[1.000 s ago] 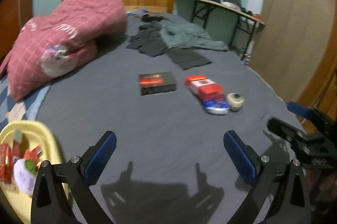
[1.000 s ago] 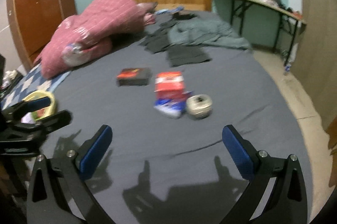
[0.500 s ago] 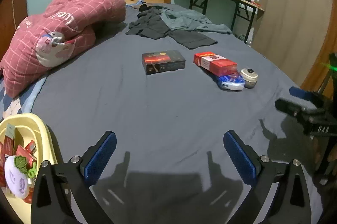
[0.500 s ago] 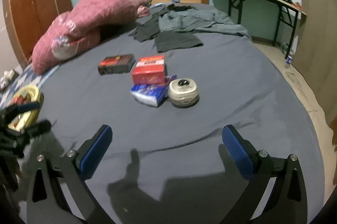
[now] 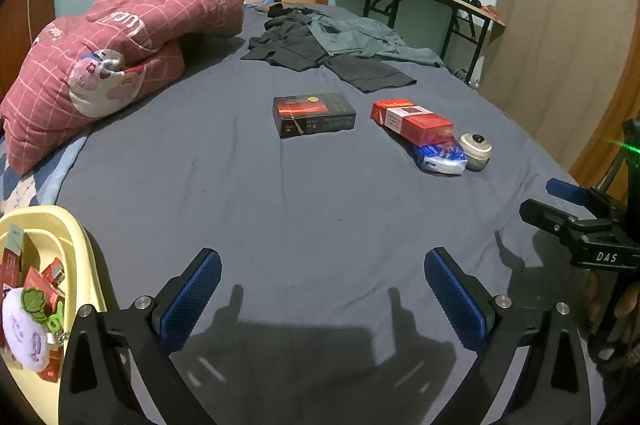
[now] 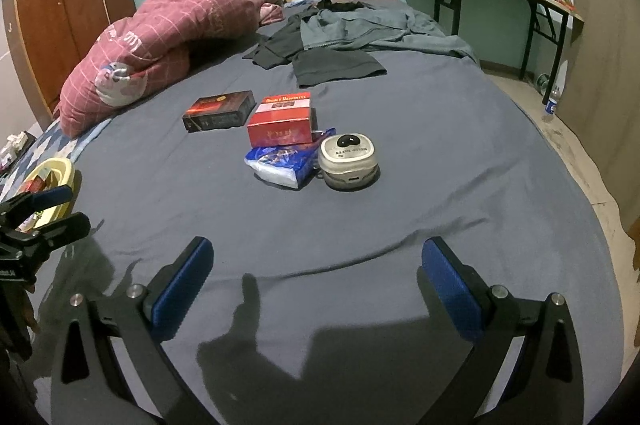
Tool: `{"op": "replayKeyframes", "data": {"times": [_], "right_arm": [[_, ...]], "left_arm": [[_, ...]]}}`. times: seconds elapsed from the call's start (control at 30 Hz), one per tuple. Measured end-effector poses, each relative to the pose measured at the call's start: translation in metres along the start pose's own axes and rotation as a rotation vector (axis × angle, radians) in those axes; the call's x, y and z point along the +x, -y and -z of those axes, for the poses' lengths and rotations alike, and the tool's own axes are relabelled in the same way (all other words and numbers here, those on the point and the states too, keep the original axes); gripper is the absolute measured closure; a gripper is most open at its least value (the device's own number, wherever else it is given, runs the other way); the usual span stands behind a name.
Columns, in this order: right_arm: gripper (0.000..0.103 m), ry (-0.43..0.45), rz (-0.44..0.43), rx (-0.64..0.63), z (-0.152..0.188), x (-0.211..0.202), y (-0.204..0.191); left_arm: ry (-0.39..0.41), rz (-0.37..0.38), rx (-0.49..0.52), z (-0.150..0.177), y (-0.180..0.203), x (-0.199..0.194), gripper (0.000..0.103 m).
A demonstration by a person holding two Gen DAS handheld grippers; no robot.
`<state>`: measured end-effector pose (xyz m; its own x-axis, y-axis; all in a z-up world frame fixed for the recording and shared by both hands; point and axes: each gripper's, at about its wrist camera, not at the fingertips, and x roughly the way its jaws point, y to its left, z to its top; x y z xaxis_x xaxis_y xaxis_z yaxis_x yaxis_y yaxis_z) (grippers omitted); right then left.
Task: Organize objects
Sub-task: 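Move both open tools back over the remaining packs and tin, then grasp the dark Huangshan pack with the left tool while the right tool grasps the Hello Kitty tin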
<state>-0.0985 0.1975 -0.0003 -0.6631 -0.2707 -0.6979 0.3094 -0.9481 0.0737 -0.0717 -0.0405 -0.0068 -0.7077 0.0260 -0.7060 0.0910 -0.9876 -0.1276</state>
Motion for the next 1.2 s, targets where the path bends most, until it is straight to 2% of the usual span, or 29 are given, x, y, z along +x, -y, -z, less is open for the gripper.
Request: {"op": "replayKeyframes", "data": {"times": [0.23, 0.4, 0.5, 0.67, 0.77, 1.0, 1.2], "right_arm": [[0.000, 0.016, 0.006, -0.002, -0.005, -0.001, 0.007], [0.000, 0.029, 0.029, 0.037, -0.011, -0.004, 0.025], [0.000, 0.040, 0.045, 0.022, -0.018, 0.000, 0.030], [0.000, 0.023, 0.056, 0.032, -0.028, 0.017, 0.037], [0.000, 0.008, 0.072, -0.018, -0.035, 0.030, 0.035], [0.000, -0.056, 0.097, -0.083, -0.052, 0.070, 0.036], [0.000, -0.055, 0.096, -0.127, -0.058, 0.083, 0.029]], "left_arm": [[-0.002, 0.033, 0.017, -0.002, -0.001, 0.008, 0.000], [0.016, 0.036, -0.024, -0.026, 0.000, 0.025, 0.000], [0.029, 0.021, -0.047, -0.050, 0.002, 0.049, 0.000], [-0.003, 0.032, -0.084, -0.085, 0.001, 0.100, 0.000], [-0.023, 0.012, -0.053, -0.100, 0.006, 0.129, 0.000], [-0.041, -0.004, -0.015, -0.125, 0.014, 0.176, 0.000], [-0.036, -0.040, 0.004, -0.133, 0.017, 0.200, 0.000]]}}
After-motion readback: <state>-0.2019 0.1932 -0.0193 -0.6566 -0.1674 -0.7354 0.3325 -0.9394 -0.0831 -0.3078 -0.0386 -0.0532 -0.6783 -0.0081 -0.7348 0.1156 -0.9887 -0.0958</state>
